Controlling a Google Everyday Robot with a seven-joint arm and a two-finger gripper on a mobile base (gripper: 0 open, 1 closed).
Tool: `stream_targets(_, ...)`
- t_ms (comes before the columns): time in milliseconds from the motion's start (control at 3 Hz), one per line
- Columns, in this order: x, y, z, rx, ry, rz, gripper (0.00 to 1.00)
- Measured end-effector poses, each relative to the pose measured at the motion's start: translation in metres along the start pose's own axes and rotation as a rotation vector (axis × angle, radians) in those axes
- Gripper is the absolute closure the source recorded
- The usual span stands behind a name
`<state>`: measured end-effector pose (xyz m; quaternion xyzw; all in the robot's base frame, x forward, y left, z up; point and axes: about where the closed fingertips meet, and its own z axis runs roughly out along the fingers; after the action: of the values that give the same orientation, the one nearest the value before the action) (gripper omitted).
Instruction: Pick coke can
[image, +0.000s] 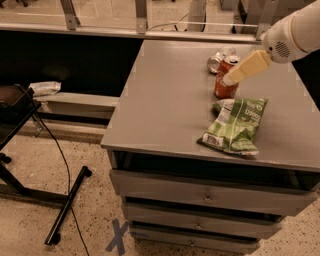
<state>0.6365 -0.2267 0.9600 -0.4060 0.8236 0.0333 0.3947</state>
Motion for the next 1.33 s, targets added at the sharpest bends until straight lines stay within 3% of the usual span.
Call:
stream_targets(333, -0.004, -0.011, 0.027, 0.012, -0.071, 0.096, 0.00)
stream_targets(1000, 0.003, -0.026, 0.068, 0.036, -0.120, 0.191, 0.03)
stream_targets(1333, 0.005, -0.029, 0.076, 0.040, -0.150, 0.201, 0.25)
